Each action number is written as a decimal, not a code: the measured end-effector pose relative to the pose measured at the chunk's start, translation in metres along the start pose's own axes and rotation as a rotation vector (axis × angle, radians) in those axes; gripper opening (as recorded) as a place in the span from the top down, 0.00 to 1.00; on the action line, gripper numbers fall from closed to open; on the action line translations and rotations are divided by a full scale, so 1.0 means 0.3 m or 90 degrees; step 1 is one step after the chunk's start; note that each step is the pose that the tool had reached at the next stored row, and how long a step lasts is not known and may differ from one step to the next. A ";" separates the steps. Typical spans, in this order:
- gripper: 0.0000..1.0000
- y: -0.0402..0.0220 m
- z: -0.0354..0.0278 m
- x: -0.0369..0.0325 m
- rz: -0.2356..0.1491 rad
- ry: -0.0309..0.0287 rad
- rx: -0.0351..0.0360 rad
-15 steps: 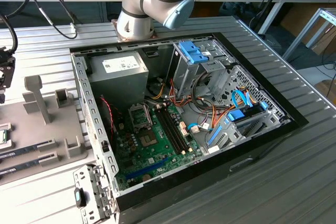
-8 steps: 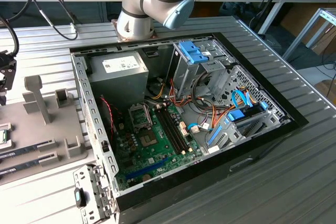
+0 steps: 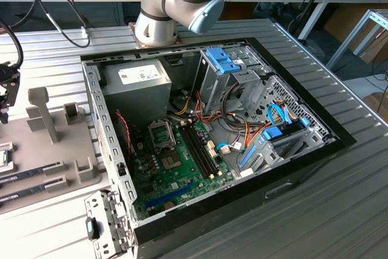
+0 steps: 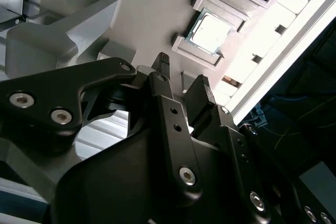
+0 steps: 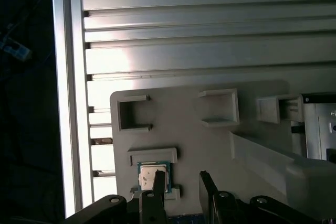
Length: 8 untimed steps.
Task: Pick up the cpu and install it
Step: 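Pick up the cpu and move it towards the insertion slot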
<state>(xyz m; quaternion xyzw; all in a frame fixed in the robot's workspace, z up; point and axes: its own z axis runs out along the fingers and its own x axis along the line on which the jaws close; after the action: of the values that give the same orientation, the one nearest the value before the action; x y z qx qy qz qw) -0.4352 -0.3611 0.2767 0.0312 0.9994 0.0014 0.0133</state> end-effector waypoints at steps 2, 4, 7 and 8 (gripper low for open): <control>0.61 0.000 0.003 0.000 0.000 0.0000 0.0000; 0.61 0.000 0.006 0.000 0.000 0.0000 0.0000; 0.61 0.000 0.011 0.000 0.000 0.0000 0.0000; 0.61 0.000 0.012 0.000 0.000 0.0000 0.0000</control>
<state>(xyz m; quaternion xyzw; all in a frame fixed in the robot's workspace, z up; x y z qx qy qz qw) -0.4352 -0.3611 0.2730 0.0312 0.9994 0.0014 0.0133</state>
